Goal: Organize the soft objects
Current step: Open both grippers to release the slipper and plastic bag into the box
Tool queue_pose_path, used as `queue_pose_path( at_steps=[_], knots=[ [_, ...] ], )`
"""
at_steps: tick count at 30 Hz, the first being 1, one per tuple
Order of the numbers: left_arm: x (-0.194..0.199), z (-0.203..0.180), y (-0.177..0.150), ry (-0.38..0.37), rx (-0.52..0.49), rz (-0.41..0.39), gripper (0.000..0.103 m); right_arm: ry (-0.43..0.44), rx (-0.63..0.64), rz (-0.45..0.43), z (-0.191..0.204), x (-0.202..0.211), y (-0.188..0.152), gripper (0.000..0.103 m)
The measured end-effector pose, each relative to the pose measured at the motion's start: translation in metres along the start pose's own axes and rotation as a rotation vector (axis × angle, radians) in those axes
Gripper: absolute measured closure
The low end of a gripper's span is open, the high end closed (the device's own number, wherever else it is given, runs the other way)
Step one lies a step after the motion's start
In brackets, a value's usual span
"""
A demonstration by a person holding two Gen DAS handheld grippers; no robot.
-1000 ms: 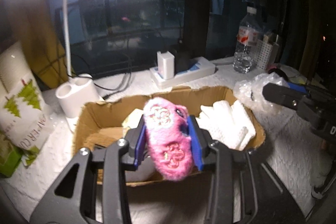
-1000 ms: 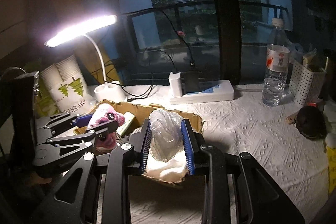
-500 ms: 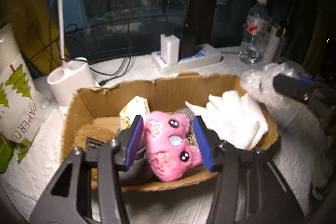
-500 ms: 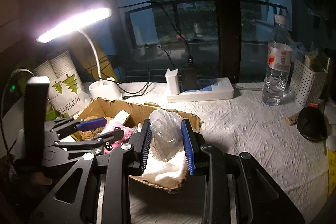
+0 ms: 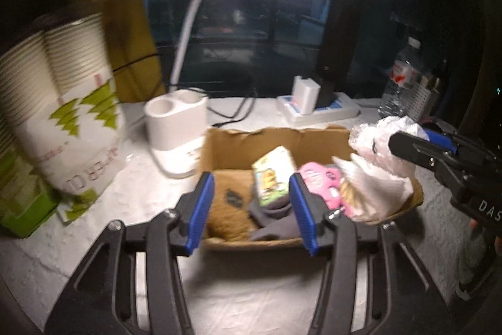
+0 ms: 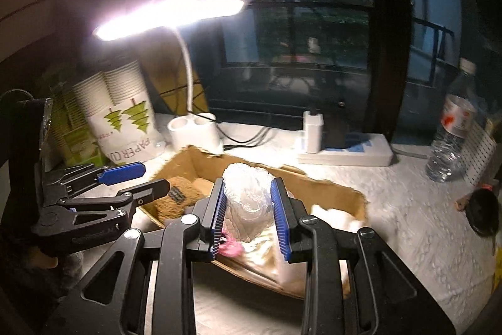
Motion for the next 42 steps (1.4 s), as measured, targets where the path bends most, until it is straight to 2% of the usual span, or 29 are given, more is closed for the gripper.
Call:
queue_pose_path(
  at_steps=[4,13,21,26,33,36,39,42],
  knots=[
    [0.004,0.026,0.0,0.019,0.035,-0.002,0.052,0.022,0.025,0.005,0.019,-0.011,0.008,0.073],
    [0.004,0.059,-0.001,0.034,0.082,-0.001,0.052,0.076,0.062,0.038,0.051,-0.042,0.015,0.073],
    [-0.005,0.071,-0.003,0.036,0.095,0.025,0.052,0.114,0.075,0.065,0.066,-0.072,0.017,0.073],
    [-0.009,0.076,-0.005,0.032,0.106,0.035,0.052,0.132,0.07,0.12,0.071,-0.093,0.006,0.073],
    [-0.008,0.081,-0.009,0.036,0.114,0.035,0.052,0.137,0.067,0.16,0.076,-0.099,-0.005,0.072],
    [-0.001,0.085,-0.01,0.042,0.122,0.029,0.052,0.134,0.058,0.173,0.077,-0.098,-0.009,0.067],
    [0.008,0.087,-0.011,0.048,0.125,0.017,0.052,0.121,0.055,0.176,0.078,-0.094,-0.011,0.058],
    [0.017,0.087,-0.013,0.048,0.132,0.009,0.052,0.113,0.05,0.175,0.079,-0.086,-0.01,0.056]
  ],
)
Point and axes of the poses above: each gripper's, at about its wrist camera, not at the fingertips, and x roughly against the way its jaws point, z to its left, y to its top, the point moved 6 cm from there along -x, roughly the way its jaws point, and after that the axes turned 9 degrees about x, right-handed, at the moved point
